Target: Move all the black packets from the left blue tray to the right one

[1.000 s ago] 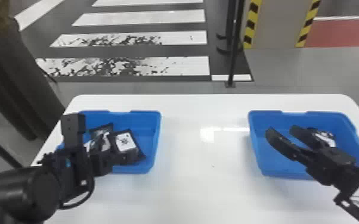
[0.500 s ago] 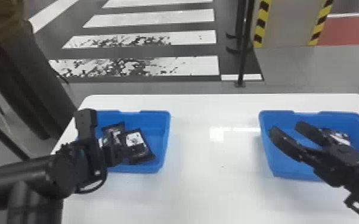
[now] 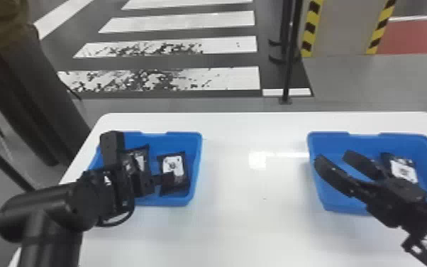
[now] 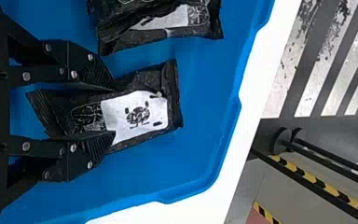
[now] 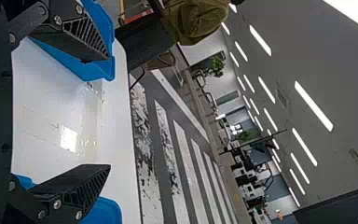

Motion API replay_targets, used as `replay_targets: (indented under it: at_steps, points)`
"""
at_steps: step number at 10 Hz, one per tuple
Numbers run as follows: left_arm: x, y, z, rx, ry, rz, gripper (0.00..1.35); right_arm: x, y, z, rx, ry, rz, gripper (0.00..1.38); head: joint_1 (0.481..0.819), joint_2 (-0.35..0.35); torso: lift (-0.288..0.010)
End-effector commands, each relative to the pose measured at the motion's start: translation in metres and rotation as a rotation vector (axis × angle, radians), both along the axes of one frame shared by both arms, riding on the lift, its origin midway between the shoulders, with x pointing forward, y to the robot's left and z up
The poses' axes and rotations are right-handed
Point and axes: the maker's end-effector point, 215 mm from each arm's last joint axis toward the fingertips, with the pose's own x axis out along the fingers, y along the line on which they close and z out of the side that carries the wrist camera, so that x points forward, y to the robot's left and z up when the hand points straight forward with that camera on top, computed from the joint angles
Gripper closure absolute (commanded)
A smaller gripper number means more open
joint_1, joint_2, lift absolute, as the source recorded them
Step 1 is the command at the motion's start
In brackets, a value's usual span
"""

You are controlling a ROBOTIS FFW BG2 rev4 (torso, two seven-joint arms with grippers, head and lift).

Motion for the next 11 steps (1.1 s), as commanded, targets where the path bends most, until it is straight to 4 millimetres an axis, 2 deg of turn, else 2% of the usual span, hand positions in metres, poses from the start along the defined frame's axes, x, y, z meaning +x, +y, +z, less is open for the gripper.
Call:
replay_targets:
  at_steps: [1, 3, 4, 5, 7, 9, 11]
  points:
    - [0.002, -0.002, 0.002, -0.002, -0.022, -0.009, 1.13, -0.003, 0.002, -0.004, 0.014, 0.014, 0.003, 0.21, 0.695, 0.125, -0.14]
    - [0.003, 0.002, 0.005, -0.018, -0.056, -0.019, 1.12, -0.007, 0.004, -0.009, 0.031, 0.028, 0.004, 0.21, 0.695, 0.125, -0.14]
    - [0.004, 0.001, 0.014, -0.054, -0.103, -0.033, 1.12, -0.01, 0.005, -0.01, 0.044, 0.035, 0.007, 0.21, 0.695, 0.125, -0.14]
    - [0.0, -0.005, 0.031, -0.092, -0.149, -0.059, 1.12, -0.011, 0.008, -0.009, 0.058, 0.037, 0.012, 0.21, 0.695, 0.126, -0.14]
    - [-0.027, -0.018, 0.064, -0.107, -0.21, -0.111, 1.12, -0.015, 0.018, -0.01, 0.096, 0.053, 0.035, 0.21, 0.695, 0.129, -0.14]
    - [-0.052, -0.031, 0.083, -0.132, -0.243, -0.155, 1.12, -0.018, 0.029, -0.009, 0.135, 0.063, 0.058, 0.21, 0.695, 0.13, -0.14]
    - [-0.067, -0.064, 0.11, -0.215, -0.306, -0.241, 1.12, -0.024, 0.049, -0.008, 0.229, 0.1, 0.103, 0.21, 0.695, 0.13, -0.14]
